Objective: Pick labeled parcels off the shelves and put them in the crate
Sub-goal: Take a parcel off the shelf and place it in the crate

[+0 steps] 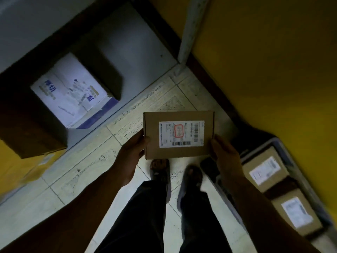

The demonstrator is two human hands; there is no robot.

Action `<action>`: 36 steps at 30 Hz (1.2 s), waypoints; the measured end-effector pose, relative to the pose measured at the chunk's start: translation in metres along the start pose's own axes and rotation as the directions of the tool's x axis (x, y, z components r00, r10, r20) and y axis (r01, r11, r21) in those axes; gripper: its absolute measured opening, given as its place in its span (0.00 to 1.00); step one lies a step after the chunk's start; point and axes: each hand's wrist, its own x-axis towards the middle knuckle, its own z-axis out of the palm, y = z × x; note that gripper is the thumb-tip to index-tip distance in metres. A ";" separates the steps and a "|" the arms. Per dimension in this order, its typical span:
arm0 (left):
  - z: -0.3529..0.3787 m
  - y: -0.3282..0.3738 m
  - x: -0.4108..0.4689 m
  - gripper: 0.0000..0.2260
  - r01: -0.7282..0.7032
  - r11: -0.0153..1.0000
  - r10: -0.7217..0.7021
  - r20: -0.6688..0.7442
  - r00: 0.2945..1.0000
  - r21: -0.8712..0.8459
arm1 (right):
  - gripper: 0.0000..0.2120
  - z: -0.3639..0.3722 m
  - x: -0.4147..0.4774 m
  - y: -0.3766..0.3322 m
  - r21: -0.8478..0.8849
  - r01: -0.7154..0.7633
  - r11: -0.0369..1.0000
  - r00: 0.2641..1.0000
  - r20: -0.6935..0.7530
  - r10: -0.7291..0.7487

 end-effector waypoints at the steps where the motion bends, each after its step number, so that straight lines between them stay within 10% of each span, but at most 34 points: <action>1: 0.004 -0.002 -0.002 0.13 -0.002 0.999 0.002 0.015 1.000 0.035 | 0.12 -0.007 -0.005 0.009 0.019 -0.022 1.000 1.000 -0.003 0.022; 10: 0.074 -0.064 -0.028 0.08 0.150 0.950 -0.135 -0.074 0.988 0.274 | 0.15 -0.092 -0.069 0.110 0.146 -0.070 0.987 0.993 -0.087 0.083; 36: 0.358 -0.264 -0.119 0.14 -0.034 0.683 -0.194 0.226 0.955 0.730 | 0.14 -0.354 -0.145 0.361 0.446 -0.192 0.874 0.898 -0.280 0.340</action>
